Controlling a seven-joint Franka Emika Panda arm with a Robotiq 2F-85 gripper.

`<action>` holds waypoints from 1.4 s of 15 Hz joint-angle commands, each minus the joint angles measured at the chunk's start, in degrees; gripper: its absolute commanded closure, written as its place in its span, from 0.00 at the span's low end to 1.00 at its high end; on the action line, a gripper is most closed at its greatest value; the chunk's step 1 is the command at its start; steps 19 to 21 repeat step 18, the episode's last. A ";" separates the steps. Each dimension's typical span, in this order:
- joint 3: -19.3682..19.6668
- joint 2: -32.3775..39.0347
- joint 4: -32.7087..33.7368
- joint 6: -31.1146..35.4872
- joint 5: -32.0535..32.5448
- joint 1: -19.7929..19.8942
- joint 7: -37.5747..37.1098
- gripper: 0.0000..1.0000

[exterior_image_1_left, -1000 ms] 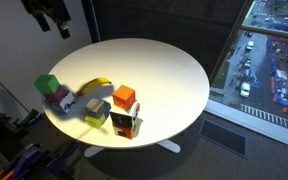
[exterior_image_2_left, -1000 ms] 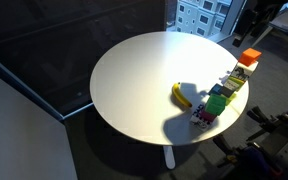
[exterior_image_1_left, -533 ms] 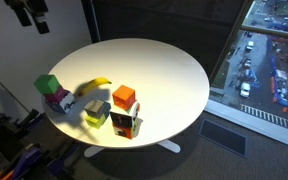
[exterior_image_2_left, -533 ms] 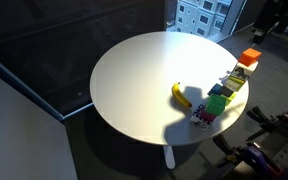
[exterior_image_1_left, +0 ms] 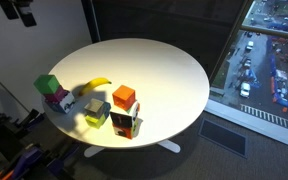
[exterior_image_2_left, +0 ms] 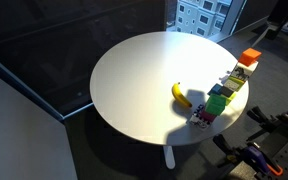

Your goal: Pick up the gray block and place on top of the blue and the yellow block

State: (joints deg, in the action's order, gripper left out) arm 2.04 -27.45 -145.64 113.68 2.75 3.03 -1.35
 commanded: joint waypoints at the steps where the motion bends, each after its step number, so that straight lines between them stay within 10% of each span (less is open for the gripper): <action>1: -0.03 -0.51 -0.18 -0.10 -0.02 0.05 0.07 0.00; 21: -0.04 -1.44 -0.84 -0.11 -0.03 0.05 0.12 0.00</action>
